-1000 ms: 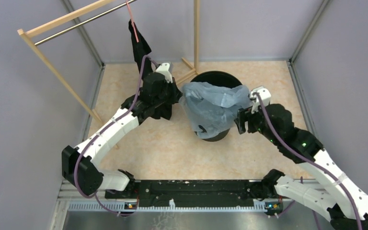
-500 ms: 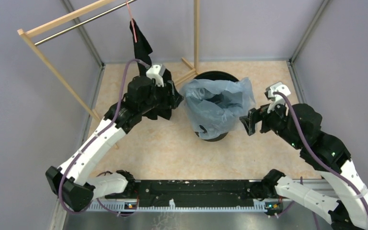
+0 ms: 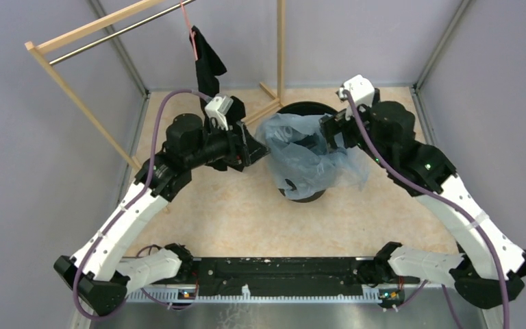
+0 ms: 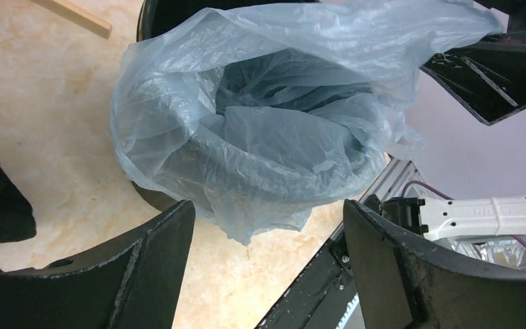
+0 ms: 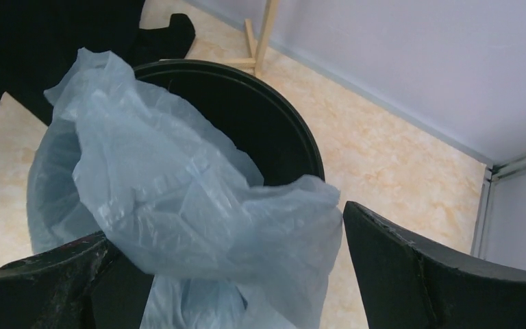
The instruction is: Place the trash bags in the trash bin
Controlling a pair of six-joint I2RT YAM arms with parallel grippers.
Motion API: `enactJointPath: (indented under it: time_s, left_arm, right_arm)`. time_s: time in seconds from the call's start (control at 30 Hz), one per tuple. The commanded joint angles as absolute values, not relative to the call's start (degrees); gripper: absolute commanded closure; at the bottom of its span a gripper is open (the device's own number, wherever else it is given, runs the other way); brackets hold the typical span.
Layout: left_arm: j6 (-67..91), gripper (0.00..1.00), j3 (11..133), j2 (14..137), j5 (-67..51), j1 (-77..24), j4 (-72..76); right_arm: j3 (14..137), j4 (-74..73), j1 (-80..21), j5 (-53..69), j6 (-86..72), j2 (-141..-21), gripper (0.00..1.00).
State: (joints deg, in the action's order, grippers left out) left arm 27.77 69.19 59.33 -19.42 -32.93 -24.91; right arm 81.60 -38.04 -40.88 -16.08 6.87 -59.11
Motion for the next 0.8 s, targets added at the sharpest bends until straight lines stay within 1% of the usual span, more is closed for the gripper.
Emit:
enactJointPath:
  time_s: [0.0,0.07,0.13,0.23,0.3,0.4,0.5,0.57,0.67,0.77]
  left_arm:
    - [32.2,0.16,68.0,63.5,-20.2,-32.8,-20.2]
    - [32.8,0.17,68.7,65.8,-18.5,-32.8,-19.9]
    - [33.3,0.19,69.0,67.5,-16.8,-32.8,-19.1]
    - [33.0,0.22,68.8,69.6,-13.3,-32.8,-17.1]
    - [32.4,0.27,69.7,71.5,-11.6,-32.9,-17.8]
    - [31.9,0.32,69.9,73.4,-12.1,-33.0,-17.6]
    - [31.3,0.35,69.9,75.2,-12.9,-33.4,-17.2]
    - [31.0,0.37,70.1,76.2,-13.1,-33.6,-17.4]
    - [30.8,0.41,70.0,77.1,-13.2,-33.8,-17.6]
    - [30.5,0.42,69.6,77.1,-12.7,-33.9,-17.7]
  right_arm:
    - [87.0,-33.0,-39.7,-17.6,7.7,-64.1,0.01]
    - [89.3,-33.5,-38.2,-14.5,6.6,-66.6,0.02]
    - [90.6,-33.0,-35.4,-11.3,5.4,-68.4,0.06]
    - [91.6,-32.1,-30.3,-5.2,3.2,-70.8,0.23]
    - [91.5,-30.8,-26.9,-1.9,1.7,-72.2,0.35]
    - [90.3,-27.7,-22.8,2.3,0.7,-74.1,0.49]
    - [89.9,-25.5,-19.6,5.6,-0.9,-77.2,0.64]
    - [89.5,-24.0,-17.9,7.3,-2.3,-79.0,0.71]
    - [87.6,-20.5,-15.2,9.3,-4.4,-81.1,0.74]
    - [86.3,-17.8,-12.1,12.2,-6.6,-84.0,0.76]
